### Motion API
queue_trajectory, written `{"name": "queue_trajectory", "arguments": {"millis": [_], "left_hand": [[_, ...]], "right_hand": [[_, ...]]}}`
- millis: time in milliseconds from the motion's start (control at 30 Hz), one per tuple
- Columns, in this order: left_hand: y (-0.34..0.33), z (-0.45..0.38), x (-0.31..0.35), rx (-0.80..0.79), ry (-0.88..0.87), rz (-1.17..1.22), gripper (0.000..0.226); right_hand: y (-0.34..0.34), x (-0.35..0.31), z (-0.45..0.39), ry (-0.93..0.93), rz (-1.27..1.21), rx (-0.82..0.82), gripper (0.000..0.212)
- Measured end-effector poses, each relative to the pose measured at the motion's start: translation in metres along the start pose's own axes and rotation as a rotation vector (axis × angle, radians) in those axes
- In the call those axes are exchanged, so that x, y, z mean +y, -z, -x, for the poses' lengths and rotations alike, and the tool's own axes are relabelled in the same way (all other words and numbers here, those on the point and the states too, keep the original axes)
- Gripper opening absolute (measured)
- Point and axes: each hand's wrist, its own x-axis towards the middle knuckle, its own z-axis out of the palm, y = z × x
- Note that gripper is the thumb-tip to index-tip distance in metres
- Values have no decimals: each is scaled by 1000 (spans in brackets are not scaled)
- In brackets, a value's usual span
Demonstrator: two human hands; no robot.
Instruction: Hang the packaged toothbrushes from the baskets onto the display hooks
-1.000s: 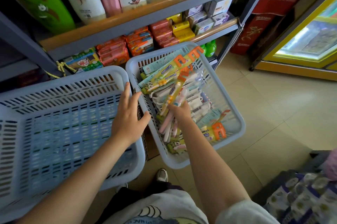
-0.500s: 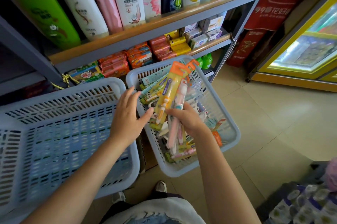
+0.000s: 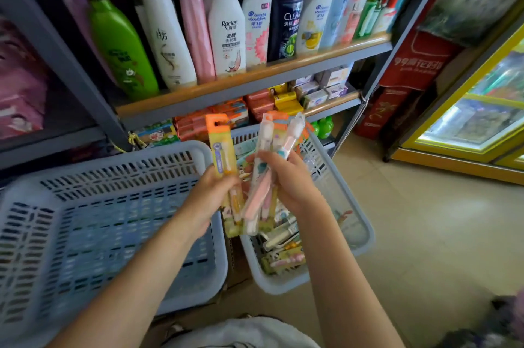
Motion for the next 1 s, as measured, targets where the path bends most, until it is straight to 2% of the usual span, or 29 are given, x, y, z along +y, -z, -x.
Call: {"name": "queue_trajectory", "arguments": {"millis": [100,200,300,500,533,633,700,767,900,933,1000], "left_hand": [[-6,15,6,-149,75,205,24],[-1,15,5,-157,11,207,28],[6,11,1,-124,23,279,41],[-3,0,-6,-66,69,312,42],[-5,-3,-7,-63,82,315,41],[-8,-14,-8,-64,115,273,26],[-10,-22,-7,-59,112,217,21],[-12,-32,-6,-25,101,172,23],[-4,-62,-2,96,73,61,35],[-2,-70,0,122,66,27,37],[1,-84,3,161,49,-26,38]], "right_hand": [[-25,1,-5,23,55,44,38],[-41,4,-3,16,145,46,39],[-46,14,-1,-23,176,41,54],[-32,24,2,-132,157,-33,32],[-29,23,2,-135,164,-17,27],[-15,30,-7,-141,154,50,40],[-10,30,-11,-122,139,85,30],[-4,31,-19,-117,78,103,29],[20,41,-61,-186,-10,327,23],[26,43,-73,-214,-7,386,27],[37,49,-100,-272,44,465,46]]}}
